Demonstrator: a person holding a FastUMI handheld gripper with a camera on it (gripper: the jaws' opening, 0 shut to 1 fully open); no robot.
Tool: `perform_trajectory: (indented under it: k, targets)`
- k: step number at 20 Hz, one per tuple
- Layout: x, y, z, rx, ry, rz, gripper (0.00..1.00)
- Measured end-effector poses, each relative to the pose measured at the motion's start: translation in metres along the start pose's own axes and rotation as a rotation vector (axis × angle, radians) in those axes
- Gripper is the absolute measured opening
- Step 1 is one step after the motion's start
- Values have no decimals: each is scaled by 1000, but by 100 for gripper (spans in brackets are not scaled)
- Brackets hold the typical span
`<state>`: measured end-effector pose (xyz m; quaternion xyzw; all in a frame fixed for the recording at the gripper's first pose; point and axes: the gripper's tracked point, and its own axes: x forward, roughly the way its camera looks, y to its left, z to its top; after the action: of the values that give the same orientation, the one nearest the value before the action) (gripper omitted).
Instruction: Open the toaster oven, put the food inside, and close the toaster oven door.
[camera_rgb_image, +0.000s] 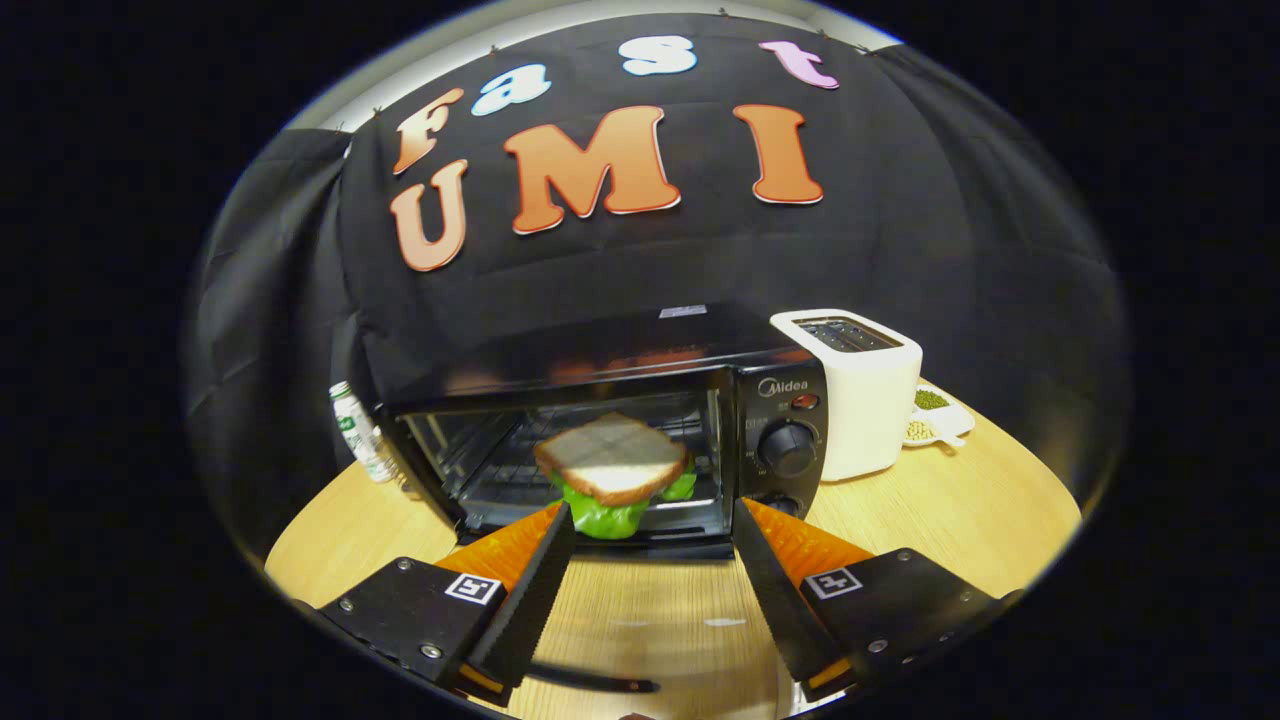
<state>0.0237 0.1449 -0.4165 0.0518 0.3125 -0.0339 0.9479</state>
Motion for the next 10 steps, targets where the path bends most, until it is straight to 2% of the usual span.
perform_trajectory:
  k: [2,5,10]
  targets:
    - [-25,6,-13,-45,23,47,96]
    - [-51,17,-48,-30,124,136,96]
    - [-75,20,-85,-59,207,188,96]
